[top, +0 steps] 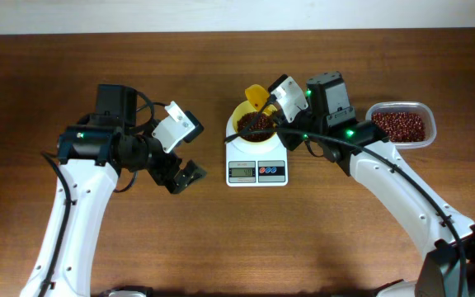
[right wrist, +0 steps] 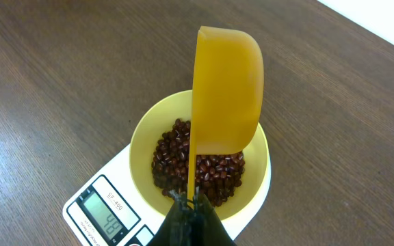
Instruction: Scoop item into bowl and weigh 50g on scale
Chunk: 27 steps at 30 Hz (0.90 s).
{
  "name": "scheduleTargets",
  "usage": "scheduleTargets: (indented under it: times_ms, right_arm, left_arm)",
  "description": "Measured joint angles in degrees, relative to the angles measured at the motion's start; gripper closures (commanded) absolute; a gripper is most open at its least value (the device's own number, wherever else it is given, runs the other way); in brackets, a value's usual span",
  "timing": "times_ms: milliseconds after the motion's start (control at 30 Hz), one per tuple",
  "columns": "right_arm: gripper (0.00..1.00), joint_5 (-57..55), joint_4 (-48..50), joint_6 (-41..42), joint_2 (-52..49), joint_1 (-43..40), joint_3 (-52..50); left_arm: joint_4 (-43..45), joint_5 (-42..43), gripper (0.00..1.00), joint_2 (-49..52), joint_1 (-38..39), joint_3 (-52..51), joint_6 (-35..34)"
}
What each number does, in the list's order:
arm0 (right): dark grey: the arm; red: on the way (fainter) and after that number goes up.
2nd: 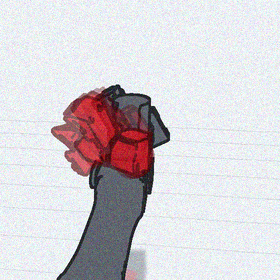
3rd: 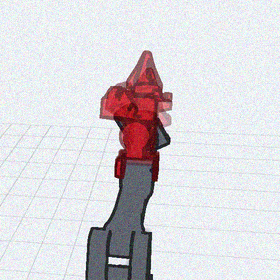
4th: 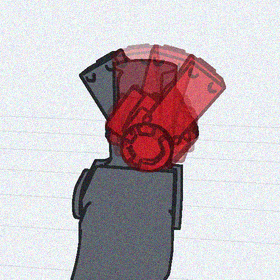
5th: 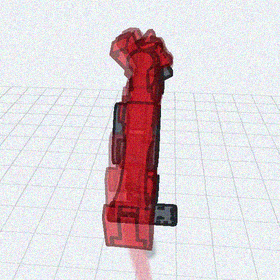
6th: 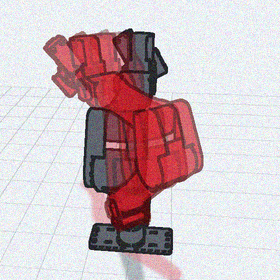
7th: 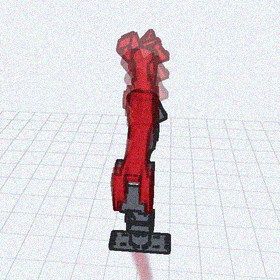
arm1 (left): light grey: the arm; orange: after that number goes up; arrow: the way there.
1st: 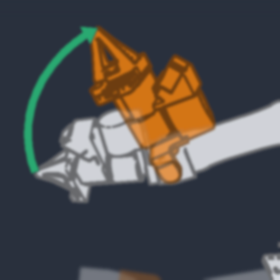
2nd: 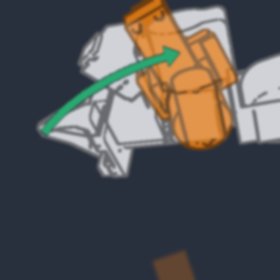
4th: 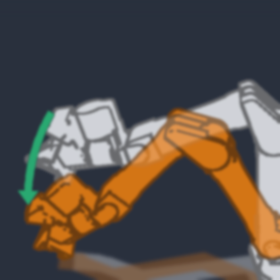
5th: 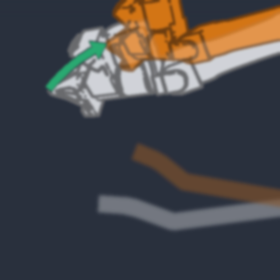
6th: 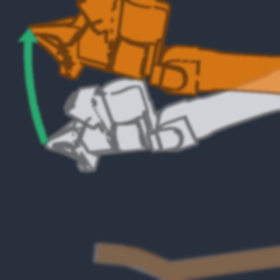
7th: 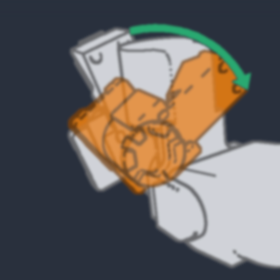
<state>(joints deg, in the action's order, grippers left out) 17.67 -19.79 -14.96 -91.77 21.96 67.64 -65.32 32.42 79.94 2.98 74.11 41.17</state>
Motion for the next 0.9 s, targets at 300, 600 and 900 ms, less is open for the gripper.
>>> scheduleTargets:
  times_ms: [300,600,900]
  right_arm:
    - [0.96,-2.1,0.0,0.0,0.0,0.0,0.0]
    - [0.96,-2.9,0.1,-0.1,0.5,0.0,0.0]
    - [0.96,-23.0,-4.1,-2.0,7.1,-0.5,0.2]
  left_arm:
    - [0.0,0.0,0.01,0.0,0.0,0.0,0.0]
    - [0.0,0.0,0.01,0.0,0.0,0.0,0.0]
    - [0.0,0.0,0.01,0.0,0.0,0.0,0.0]
